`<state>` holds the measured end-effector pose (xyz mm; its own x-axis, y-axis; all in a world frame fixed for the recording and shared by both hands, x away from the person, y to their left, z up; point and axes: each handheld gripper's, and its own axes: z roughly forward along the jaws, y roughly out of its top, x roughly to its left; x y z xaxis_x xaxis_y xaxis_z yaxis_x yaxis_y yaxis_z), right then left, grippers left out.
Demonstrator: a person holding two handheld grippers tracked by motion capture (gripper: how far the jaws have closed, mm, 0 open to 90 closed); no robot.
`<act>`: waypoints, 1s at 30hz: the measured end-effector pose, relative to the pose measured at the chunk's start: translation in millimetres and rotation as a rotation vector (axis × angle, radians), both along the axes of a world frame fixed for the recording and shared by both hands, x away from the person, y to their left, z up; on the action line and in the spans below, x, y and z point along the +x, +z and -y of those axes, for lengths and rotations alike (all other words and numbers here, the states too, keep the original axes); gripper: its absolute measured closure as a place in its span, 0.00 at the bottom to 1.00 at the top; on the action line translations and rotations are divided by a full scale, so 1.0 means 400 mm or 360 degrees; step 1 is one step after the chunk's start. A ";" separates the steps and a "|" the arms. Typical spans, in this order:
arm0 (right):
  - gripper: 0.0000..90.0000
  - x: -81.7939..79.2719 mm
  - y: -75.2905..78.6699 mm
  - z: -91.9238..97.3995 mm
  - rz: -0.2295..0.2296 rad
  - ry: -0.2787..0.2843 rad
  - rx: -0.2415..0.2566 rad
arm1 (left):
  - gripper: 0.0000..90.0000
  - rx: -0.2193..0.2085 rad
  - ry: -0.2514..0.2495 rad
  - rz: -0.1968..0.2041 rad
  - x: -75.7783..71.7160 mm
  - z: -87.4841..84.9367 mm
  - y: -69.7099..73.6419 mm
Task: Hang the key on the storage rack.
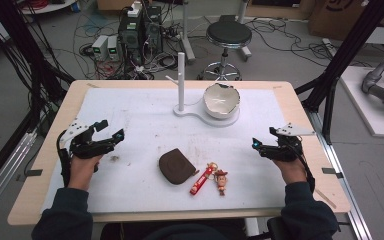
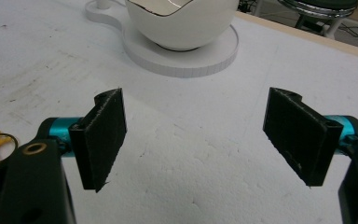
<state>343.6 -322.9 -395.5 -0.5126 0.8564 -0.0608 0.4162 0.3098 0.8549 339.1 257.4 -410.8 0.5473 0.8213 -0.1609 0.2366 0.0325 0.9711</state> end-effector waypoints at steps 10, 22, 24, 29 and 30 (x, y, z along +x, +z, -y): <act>0.24 -0.011 -0.002 -0.003 -0.0019 0.0023 0.0046 | 0.22 -0.0034 0.0028 -0.0026 0.018 -0.005 -0.012; 0.24 -0.024 0.008 -0.082 -0.0028 0.0183 0.0031 | 0.22 -0.0005 0.0011 -0.0009 0.007 0.000 -0.003; 0.24 -0.022 0.001 -0.095 -0.0063 0.0245 0.0030 | 0.22 -0.0001 0.0011 -0.0012 0.007 -0.001 -0.003; 0.23 -0.023 -0.028 -0.149 -0.0250 0.0468 0.0018 | 0.22 -0.0008 0.0020 -0.0039 0.009 -0.004 -0.008; 0.23 -0.029 -0.032 -0.164 -0.0286 0.0513 0.0012 | 0.22 -0.0008 0.0020 -0.0037 0.009 -0.005 -0.008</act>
<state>332.2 -257.4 -408.4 -0.7581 0.6493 0.0602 0.4419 0.4437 0.7797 342.5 259.4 -414.1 0.5332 0.8272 -0.1775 0.2589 0.0402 0.9651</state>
